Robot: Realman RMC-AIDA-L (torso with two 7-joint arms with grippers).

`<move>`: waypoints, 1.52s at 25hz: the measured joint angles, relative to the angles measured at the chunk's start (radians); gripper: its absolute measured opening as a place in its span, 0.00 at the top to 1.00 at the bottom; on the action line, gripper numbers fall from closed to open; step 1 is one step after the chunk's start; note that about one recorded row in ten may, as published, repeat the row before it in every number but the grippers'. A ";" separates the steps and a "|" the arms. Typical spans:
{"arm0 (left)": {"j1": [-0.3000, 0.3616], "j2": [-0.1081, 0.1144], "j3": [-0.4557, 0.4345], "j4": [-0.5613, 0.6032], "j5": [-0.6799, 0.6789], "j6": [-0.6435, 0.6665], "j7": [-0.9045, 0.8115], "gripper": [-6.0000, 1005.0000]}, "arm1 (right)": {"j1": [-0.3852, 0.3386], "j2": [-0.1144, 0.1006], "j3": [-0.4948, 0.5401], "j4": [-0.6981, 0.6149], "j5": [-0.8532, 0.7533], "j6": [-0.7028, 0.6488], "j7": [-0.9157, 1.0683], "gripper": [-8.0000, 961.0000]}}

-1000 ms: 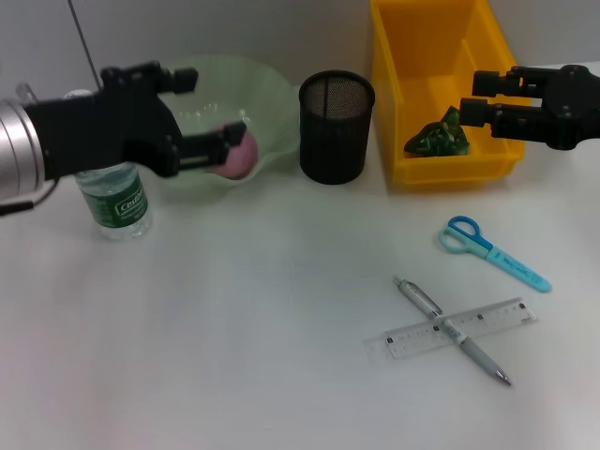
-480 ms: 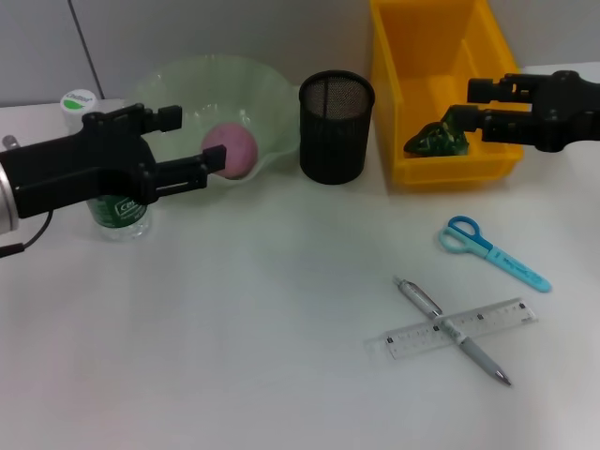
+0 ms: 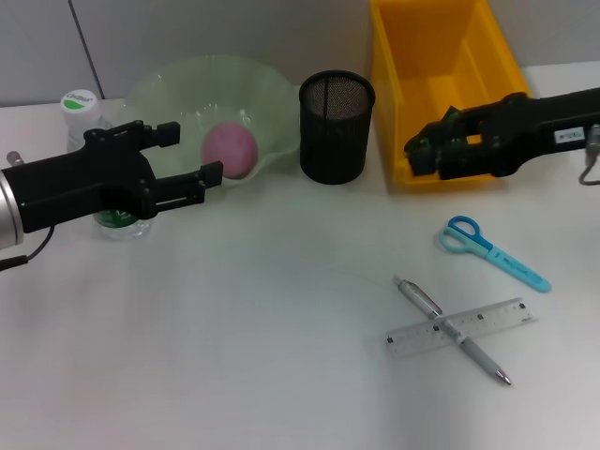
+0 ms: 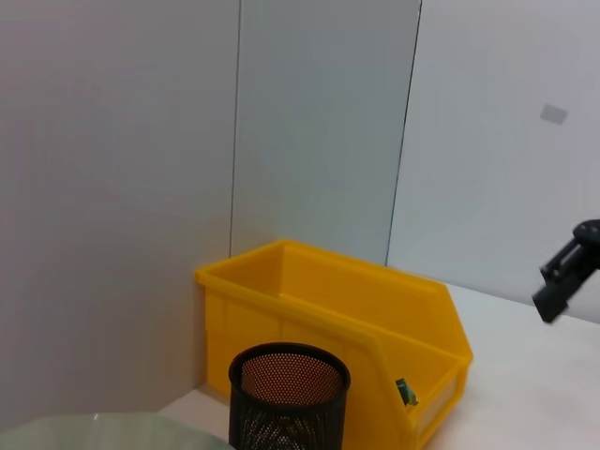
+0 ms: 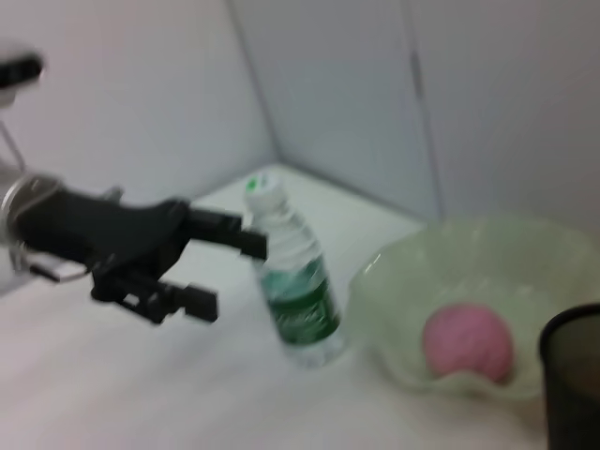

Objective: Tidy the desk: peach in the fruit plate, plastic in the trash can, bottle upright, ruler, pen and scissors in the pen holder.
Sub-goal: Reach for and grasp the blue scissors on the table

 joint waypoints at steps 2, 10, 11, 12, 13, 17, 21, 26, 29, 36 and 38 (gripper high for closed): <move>0.000 -0.002 0.000 -0.001 -0.001 -0.001 0.011 0.20 | 0.018 -0.004 -0.021 -0.017 -0.035 -0.001 0.076 0.37; 0.004 -0.003 -0.001 -0.013 -0.004 -0.030 0.041 0.20 | 0.072 0.000 -0.027 -0.134 -0.241 -0.025 0.374 0.37; 0.003 -0.003 -0.002 -0.015 -0.004 -0.031 0.043 0.20 | 0.075 0.004 -0.028 -0.156 -0.264 -0.036 0.403 0.37; 0.003 -0.003 -0.002 -0.015 -0.004 -0.031 0.043 0.20 | 0.078 0.006 -0.029 -0.174 -0.282 -0.048 0.429 0.37; 0.002 -0.002 -0.002 -0.017 -0.004 -0.033 0.045 0.20 | 0.082 0.008 -0.034 -0.187 -0.299 -0.061 0.450 0.37; -0.002 -0.003 -0.002 -0.020 -0.006 -0.041 0.055 0.20 | 0.104 0.008 -0.082 -0.208 -0.357 -0.114 0.510 0.37; -0.006 -0.003 -0.002 -0.025 -0.010 -0.066 0.057 0.20 | 0.132 0.009 -0.133 -0.214 -0.460 -0.154 0.562 0.37; -0.013 -0.002 -0.002 -0.050 -0.025 -0.072 0.080 0.20 | 0.165 0.015 -0.179 -0.202 -0.571 -0.187 0.589 0.37; -0.017 -0.002 -0.002 -0.060 -0.032 -0.072 0.083 0.20 | 0.169 0.024 -0.198 -0.205 -0.626 -0.200 0.594 0.37; -0.023 -0.003 -0.002 -0.070 -0.032 -0.073 0.095 0.20 | 0.167 0.030 -0.215 -0.219 -0.688 -0.226 0.592 0.37; -0.026 -0.003 -0.002 -0.073 -0.033 -0.073 0.095 0.20 | 0.163 0.030 -0.219 -0.224 -0.709 -0.228 0.589 0.37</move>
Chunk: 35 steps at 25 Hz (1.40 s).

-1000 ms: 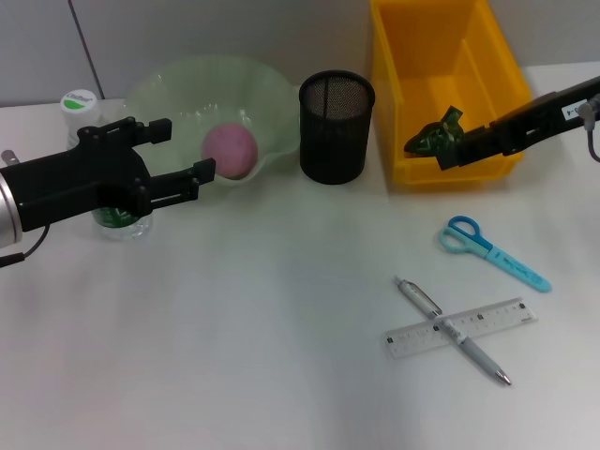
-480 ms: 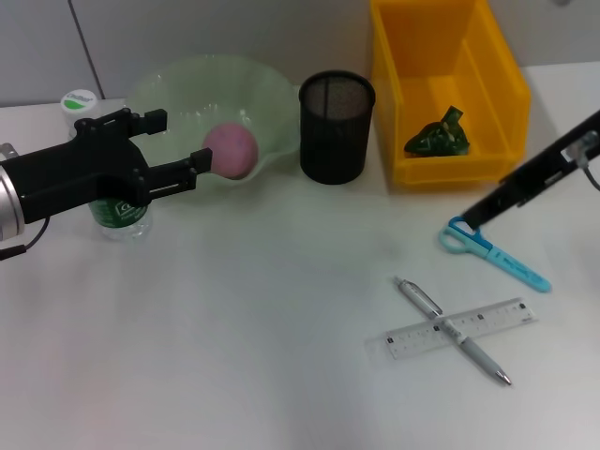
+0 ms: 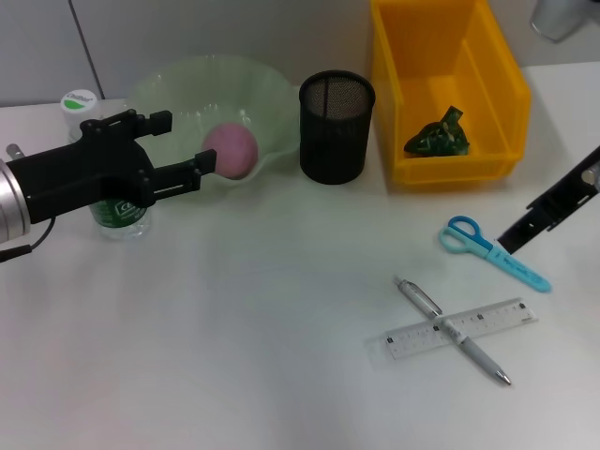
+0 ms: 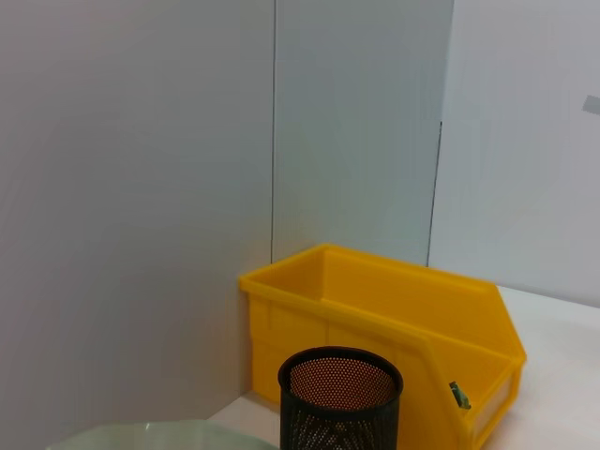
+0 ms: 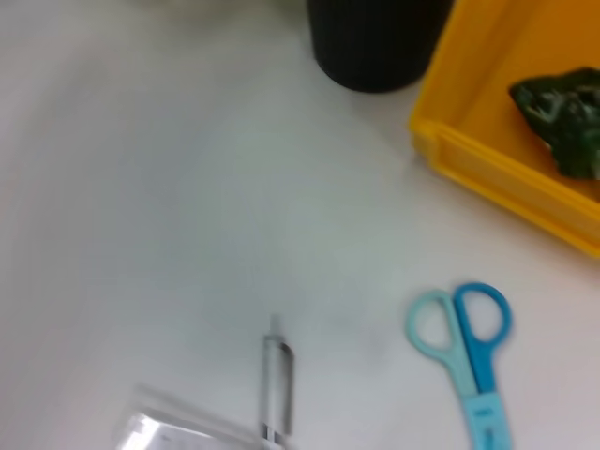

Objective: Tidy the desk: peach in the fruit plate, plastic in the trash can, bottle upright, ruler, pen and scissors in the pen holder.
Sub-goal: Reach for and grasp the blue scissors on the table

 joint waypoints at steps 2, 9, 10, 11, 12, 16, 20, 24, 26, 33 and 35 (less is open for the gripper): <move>-0.005 0.000 0.000 -0.007 0.000 -0.002 0.001 0.20 | -0.003 0.001 -0.002 0.000 -0.020 0.001 -0.010 0.38; -0.030 0.000 0.000 -0.038 -0.002 -0.012 0.013 0.20 | -0.037 0.006 0.004 -0.012 -0.032 0.033 -0.093 0.38; -0.031 0.000 0.000 -0.038 -0.002 -0.014 0.013 0.20 | -0.040 0.006 0.006 -0.005 -0.032 0.042 -0.102 0.38; -0.034 0.000 0.000 -0.039 -0.002 -0.019 0.013 0.20 | -0.043 0.006 0.008 0.005 -0.032 0.053 -0.108 0.38; -0.035 0.000 0.000 -0.039 -0.002 -0.021 0.013 0.20 | -0.045 0.006 0.009 0.014 -0.032 0.063 -0.110 0.38; -0.044 0.000 0.000 -0.047 -0.002 -0.025 0.015 0.20 | -0.047 0.001 0.014 0.061 -0.031 0.092 -0.113 0.46; -0.054 0.000 0.000 -0.064 -0.002 -0.031 0.015 0.20 | -0.047 0.000 0.039 0.084 -0.030 0.104 -0.115 0.46; -0.068 0.000 0.000 -0.084 -0.002 -0.036 0.016 0.20 | -0.040 -0.006 0.063 0.130 -0.029 0.123 -0.115 0.45; -0.072 0.001 0.000 -0.089 -0.002 -0.036 0.023 0.20 | -0.037 -0.008 0.070 0.163 -0.029 0.141 -0.115 0.45; -0.073 0.001 0.000 -0.089 -0.001 -0.038 0.027 0.20 | -0.042 -0.010 0.070 0.171 -0.028 0.162 -0.142 0.39; -0.073 0.000 0.000 -0.090 -0.001 -0.038 0.027 0.20 | -0.035 -0.011 0.065 0.178 -0.033 0.162 -0.157 0.37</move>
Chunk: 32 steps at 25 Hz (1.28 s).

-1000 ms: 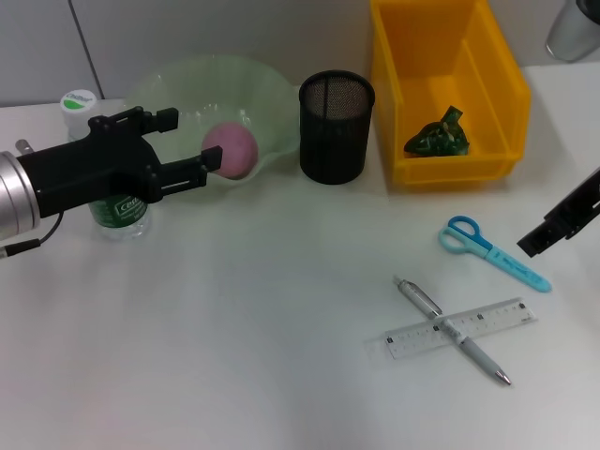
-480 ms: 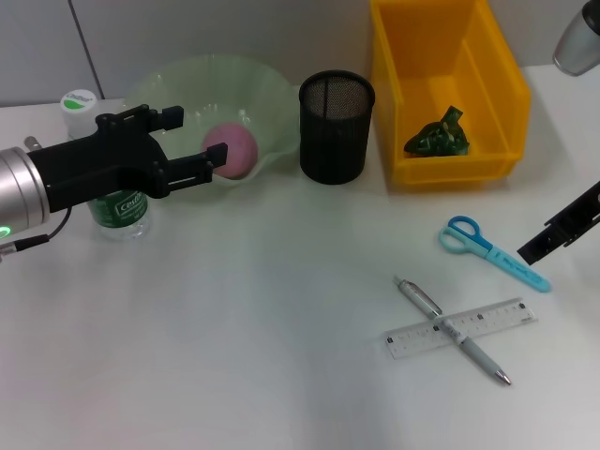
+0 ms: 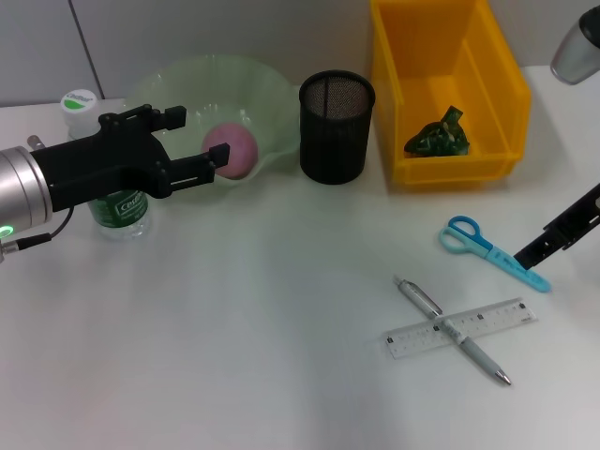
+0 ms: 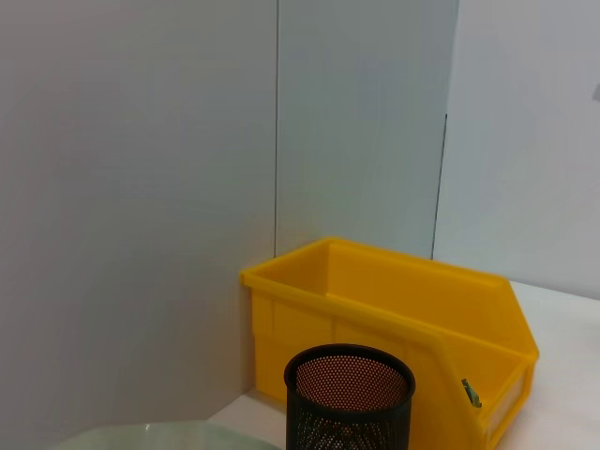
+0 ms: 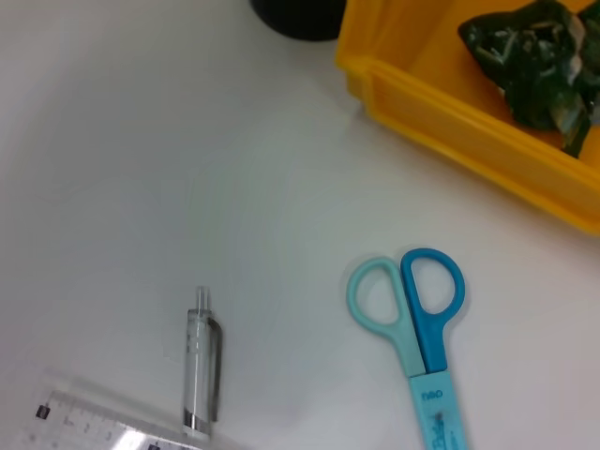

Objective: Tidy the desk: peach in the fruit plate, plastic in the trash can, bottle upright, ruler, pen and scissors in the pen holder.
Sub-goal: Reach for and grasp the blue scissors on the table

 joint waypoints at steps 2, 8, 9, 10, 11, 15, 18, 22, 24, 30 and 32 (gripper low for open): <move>0.000 0.000 0.000 -0.001 0.000 0.000 0.000 0.20 | 0.019 -0.005 -0.003 0.010 -0.013 0.000 -0.011 0.35; -0.010 0.000 0.000 -0.008 0.000 -0.001 0.002 0.20 | 0.062 -0.008 -0.007 0.045 -0.055 -0.004 -0.033 0.33; -0.012 0.000 0.000 -0.010 0.000 -0.001 0.006 0.20 | 0.070 -0.008 -0.009 0.055 -0.065 -0.003 -0.035 0.33; -0.013 -0.001 0.000 -0.011 0.000 -0.001 0.008 0.20 | 0.078 -0.007 -0.012 0.071 -0.068 -0.002 -0.039 0.33; -0.013 -0.001 0.000 -0.012 -0.001 -0.001 0.009 0.20 | 0.089 -0.007 -0.015 0.100 -0.069 0.005 -0.043 0.33; -0.017 -0.002 0.001 -0.019 -0.001 -0.001 0.012 0.20 | 0.097 -0.007 -0.017 0.130 -0.070 0.024 -0.051 0.33; -0.021 -0.002 0.000 -0.025 -0.001 -0.001 0.012 0.20 | 0.097 -0.006 -0.019 0.150 -0.070 0.039 -0.057 0.33; -0.022 -0.002 0.002 -0.025 -0.002 -0.001 0.012 0.20 | 0.098 -0.007 -0.019 0.175 -0.075 0.057 -0.058 0.33; -0.023 -0.002 0.002 -0.025 -0.002 -0.001 0.012 0.20 | 0.098 -0.008 -0.019 0.188 -0.087 0.070 -0.058 0.33; -0.024 -0.002 0.005 -0.025 -0.002 -0.001 0.012 0.20 | 0.099 -0.012 -0.023 0.204 -0.095 0.094 -0.056 0.33; -0.025 -0.002 0.006 -0.027 -0.002 -0.001 0.012 0.20 | 0.102 -0.013 -0.027 0.205 -0.095 0.104 -0.054 0.33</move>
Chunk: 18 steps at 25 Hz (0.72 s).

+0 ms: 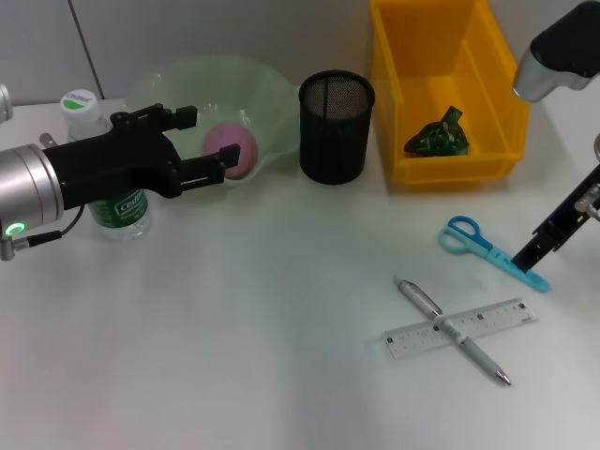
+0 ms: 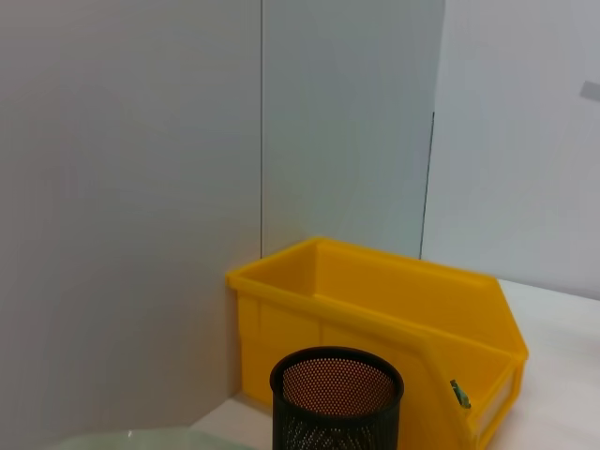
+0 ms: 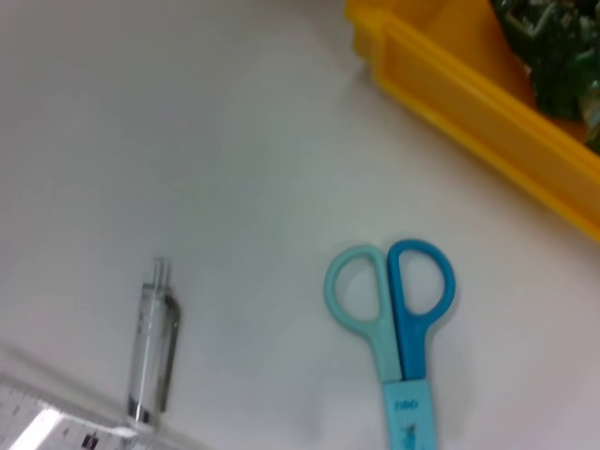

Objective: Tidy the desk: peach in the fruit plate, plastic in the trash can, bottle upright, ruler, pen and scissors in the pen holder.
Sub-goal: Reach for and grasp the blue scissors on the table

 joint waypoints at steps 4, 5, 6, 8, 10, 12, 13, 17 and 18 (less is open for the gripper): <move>-0.001 0.000 -0.003 -0.009 0.000 0.000 0.001 0.20 | 0.012 0.001 -0.001 0.015 0.000 0.017 -0.004 0.33; -0.001 0.000 -0.003 -0.009 0.000 0.000 0.001 0.20 | 0.018 0.001 -0.003 0.026 0.000 0.023 -0.006 0.33; -0.001 0.000 -0.003 -0.010 0.000 0.000 0.001 0.20 | 0.022 0.001 -0.004 0.035 0.000 0.028 -0.007 0.33; -0.001 0.000 -0.003 -0.010 0.000 0.000 0.002 0.20 | 0.032 0.001 -0.012 0.060 0.000 0.045 -0.009 0.33; -0.001 0.000 -0.001 -0.011 0.000 0.000 0.007 0.20 | 0.043 0.002 -0.024 0.087 0.001 0.064 -0.015 0.33; -0.001 0.000 -0.001 -0.011 0.000 0.000 0.010 0.20 | 0.048 0.003 -0.027 0.096 0.001 0.067 -0.017 0.33; -0.001 0.000 -0.002 -0.012 0.000 0.000 0.011 0.20 | 0.052 0.003 -0.029 0.104 0.000 0.070 -0.019 0.33; -0.002 0.000 0.000 -0.013 0.000 0.000 0.012 0.20 | 0.062 0.003 -0.038 0.128 0.000 0.085 -0.020 0.33; -0.002 0.000 0.000 -0.013 0.000 0.000 0.012 0.20 | 0.063 0.004 -0.044 0.131 0.000 0.086 -0.020 0.33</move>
